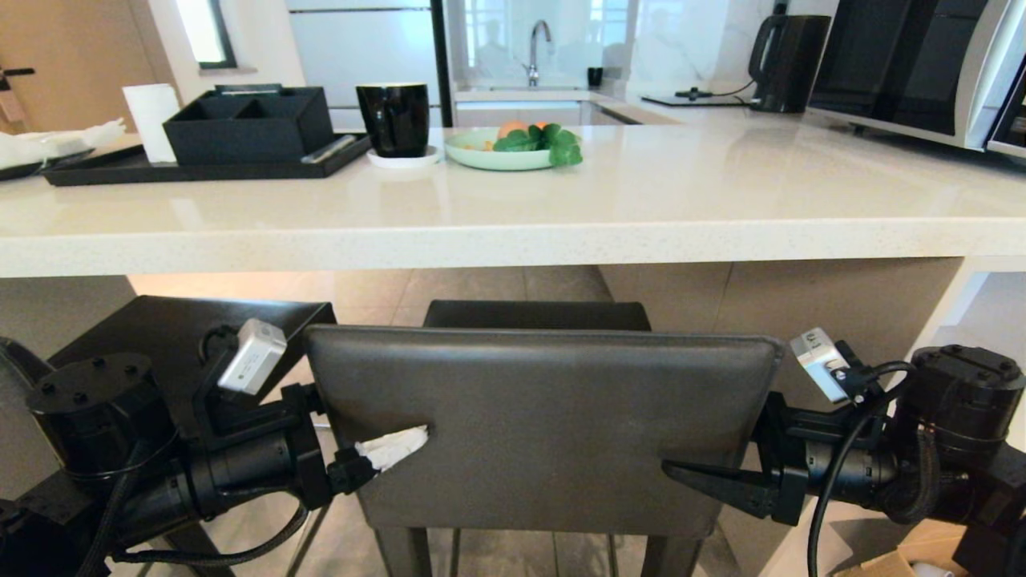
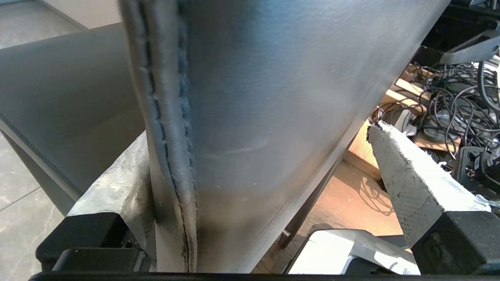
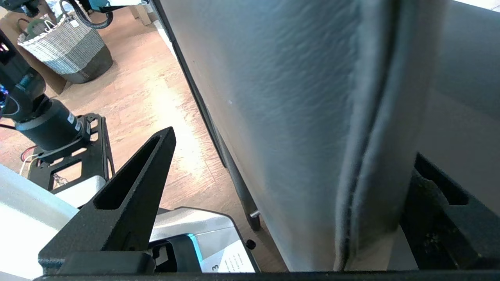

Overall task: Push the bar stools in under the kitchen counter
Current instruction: Pull the gray chair out from under the dining table

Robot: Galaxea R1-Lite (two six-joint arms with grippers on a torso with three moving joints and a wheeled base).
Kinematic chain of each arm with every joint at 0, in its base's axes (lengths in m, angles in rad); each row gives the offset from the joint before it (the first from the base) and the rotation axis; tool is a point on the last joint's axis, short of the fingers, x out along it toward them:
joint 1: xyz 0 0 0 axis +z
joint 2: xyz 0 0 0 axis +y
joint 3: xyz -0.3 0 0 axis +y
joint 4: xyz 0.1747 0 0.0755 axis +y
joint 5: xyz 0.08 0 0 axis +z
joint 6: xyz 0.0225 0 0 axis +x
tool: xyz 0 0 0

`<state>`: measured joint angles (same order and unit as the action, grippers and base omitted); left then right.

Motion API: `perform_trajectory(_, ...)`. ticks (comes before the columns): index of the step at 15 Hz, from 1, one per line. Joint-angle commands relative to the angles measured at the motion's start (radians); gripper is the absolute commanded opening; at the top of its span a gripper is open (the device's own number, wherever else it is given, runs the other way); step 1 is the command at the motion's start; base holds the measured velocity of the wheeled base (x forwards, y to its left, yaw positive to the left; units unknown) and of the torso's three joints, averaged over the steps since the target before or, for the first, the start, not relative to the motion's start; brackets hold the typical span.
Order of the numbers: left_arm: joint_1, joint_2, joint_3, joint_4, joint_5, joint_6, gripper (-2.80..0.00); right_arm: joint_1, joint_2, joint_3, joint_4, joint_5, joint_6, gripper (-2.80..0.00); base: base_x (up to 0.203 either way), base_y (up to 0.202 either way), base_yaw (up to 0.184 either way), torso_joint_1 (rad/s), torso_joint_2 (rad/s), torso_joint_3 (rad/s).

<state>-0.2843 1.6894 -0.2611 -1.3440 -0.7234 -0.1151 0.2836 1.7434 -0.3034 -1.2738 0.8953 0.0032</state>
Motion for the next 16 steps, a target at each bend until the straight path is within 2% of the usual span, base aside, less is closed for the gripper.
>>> perform_trajectory(1, -0.013, -0.008, 0.002, -0.007, -0.005, -0.001, 0.00, 0.002, 0.002, 0.000, -0.007, 0.004, 0.000, 0.00, 0.000, 0.000, 0.000, 0.000, 0.00, 0.000)
perform_trajectory(8, -0.027, 0.007, 0.003, -0.021, -0.001, -0.012, 0.00, 0.000, 0.013, -0.013, -0.007, 0.001, 0.000, 0.00, -0.012, 0.000, 0.000, 0.000, 0.00, 0.000)
perform_trajectory(16, -0.029, 0.010, 0.000, -0.021, -0.001, -0.012, 0.00, 0.000, 0.025, -0.015, -0.009, -0.021, 0.000, 0.00, -0.190, 0.000, -0.001, 0.001, 0.00, 0.003)
